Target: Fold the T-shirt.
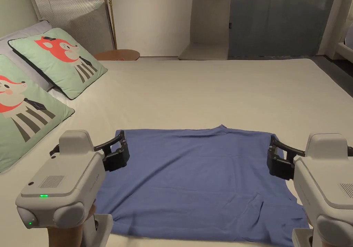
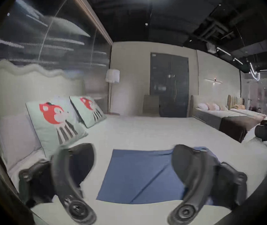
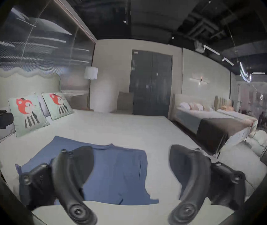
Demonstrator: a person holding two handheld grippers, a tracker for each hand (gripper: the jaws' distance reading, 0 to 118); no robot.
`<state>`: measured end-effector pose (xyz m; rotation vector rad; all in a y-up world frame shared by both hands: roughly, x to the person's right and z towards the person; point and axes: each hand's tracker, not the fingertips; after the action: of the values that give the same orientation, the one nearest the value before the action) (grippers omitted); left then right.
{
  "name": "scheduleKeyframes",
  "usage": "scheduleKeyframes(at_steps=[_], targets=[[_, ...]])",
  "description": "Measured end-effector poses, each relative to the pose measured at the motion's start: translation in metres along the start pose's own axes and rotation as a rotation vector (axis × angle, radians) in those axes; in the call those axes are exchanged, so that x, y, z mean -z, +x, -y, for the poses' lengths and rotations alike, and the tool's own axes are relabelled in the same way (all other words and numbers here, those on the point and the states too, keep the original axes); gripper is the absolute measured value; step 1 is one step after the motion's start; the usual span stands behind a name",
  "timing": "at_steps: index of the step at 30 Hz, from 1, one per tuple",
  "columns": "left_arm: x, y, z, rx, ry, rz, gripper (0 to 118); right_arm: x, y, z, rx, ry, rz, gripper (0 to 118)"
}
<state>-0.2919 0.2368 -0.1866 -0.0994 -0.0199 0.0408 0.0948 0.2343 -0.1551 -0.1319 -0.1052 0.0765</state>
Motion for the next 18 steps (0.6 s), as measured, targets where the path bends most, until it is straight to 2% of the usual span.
scheduleKeyframes(at_steps=[1, 2, 3, 4, 7, 13, 18], targets=[[-0.001, 0.003, 0.001, 0.01, 0.017, 0.005, 62, 0.0, -0.002, 0.0, -0.005, 0.003, 0.003, 71], [-0.002, 0.006, 0.002, 0.015, 0.02, 0.002, 38, -0.001, -0.004, -0.001, -0.01, 0.014, 0.014, 49], [-0.001, 0.007, 0.003, 0.018, 0.02, 0.002, 2, -0.01, -0.01, -0.003, -0.013, 0.021, 0.017, 16], [0.001, 0.007, 0.004, 0.02, 0.02, 0.005, 0, -0.011, -0.011, -0.002, -0.016, 0.03, 0.024, 1], [0.001, 0.006, 0.006, 0.003, 0.008, 0.042, 0, -0.011, -0.014, -0.003, -0.028, 0.041, 0.022, 1], [0.01, -0.004, 0.015, 0.01, -0.05, 0.026, 0, -0.008, -0.014, -0.002, -0.013, 0.035, 0.01, 1], [0.021, -0.022, 0.031, 0.004, -0.279, -0.005, 0, -0.006, -0.011, 0.001, -0.003, 0.02, 0.006, 1]])
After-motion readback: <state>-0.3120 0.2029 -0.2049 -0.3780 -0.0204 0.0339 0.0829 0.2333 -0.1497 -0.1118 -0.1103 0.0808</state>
